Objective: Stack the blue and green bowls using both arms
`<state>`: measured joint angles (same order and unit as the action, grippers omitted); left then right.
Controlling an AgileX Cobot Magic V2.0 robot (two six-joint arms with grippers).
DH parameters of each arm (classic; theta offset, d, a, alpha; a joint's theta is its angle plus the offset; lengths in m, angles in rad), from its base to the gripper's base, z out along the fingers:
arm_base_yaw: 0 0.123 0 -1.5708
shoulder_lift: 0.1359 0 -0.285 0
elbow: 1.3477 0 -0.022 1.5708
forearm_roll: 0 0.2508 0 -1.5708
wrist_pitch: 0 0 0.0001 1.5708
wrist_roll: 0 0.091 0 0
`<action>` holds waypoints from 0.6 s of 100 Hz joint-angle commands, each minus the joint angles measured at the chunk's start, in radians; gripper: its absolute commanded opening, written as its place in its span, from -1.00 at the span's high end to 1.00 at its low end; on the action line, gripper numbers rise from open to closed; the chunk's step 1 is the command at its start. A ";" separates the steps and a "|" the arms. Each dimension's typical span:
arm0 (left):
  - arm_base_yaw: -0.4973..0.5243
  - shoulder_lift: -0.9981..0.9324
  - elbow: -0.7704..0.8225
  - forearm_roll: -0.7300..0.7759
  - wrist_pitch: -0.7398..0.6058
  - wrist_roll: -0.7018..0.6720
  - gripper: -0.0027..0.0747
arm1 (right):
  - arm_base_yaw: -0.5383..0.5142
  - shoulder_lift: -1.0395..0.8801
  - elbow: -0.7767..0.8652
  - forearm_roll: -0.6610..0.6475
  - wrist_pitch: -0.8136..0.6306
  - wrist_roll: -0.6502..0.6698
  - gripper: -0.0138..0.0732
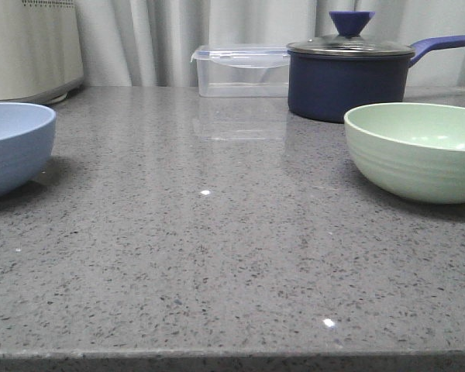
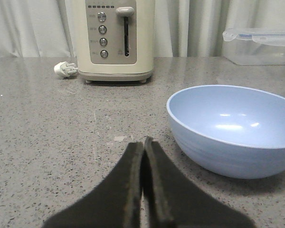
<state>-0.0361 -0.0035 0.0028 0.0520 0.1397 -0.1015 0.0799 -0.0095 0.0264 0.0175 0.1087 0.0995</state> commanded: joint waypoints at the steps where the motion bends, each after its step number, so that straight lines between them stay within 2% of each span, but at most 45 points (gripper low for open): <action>1: 0.000 -0.036 0.040 -0.006 -0.088 -0.011 0.98 | -0.004 -0.019 0.001 -0.006 -0.076 -0.006 0.87; 60: 0.000 -0.036 0.040 -0.006 -0.088 -0.011 0.98 | -0.004 -0.019 0.001 -0.006 -0.087 -0.007 0.87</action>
<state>-0.0361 -0.0035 0.0028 0.0520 0.1381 -0.1015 0.0799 -0.0095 0.0264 0.0175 0.1087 0.0995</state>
